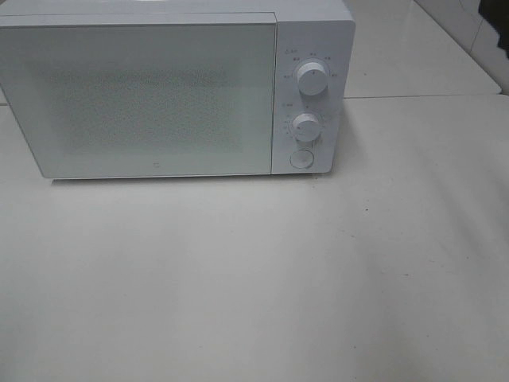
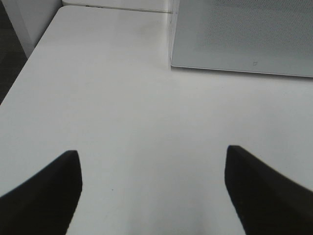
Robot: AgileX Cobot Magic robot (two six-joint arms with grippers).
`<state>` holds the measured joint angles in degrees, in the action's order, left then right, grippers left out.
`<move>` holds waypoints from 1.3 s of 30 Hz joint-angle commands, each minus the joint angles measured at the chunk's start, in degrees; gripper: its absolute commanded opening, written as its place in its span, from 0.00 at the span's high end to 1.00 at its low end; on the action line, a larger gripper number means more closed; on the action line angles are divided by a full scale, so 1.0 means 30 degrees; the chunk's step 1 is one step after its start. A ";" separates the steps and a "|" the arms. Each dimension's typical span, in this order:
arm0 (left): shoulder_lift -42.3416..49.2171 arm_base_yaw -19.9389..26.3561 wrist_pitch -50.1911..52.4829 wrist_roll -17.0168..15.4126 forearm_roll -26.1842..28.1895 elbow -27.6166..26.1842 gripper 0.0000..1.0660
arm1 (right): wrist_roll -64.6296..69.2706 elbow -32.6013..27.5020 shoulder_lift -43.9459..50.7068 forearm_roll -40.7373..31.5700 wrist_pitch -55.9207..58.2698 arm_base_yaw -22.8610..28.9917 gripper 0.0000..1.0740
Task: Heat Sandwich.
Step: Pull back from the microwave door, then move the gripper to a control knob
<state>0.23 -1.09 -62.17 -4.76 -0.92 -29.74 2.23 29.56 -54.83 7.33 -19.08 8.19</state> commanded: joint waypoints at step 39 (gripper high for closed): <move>0.0477 0.0095 0.0286 -0.0134 -0.0153 0.0038 0.28 | -0.7869 0.1967 -1.7934 -1.4610 -1.5966 1.1096 0.29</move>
<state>0.23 -1.09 -62.17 -4.76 -0.92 -29.74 -20.63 34.78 -108.46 -36.38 -65.78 41.37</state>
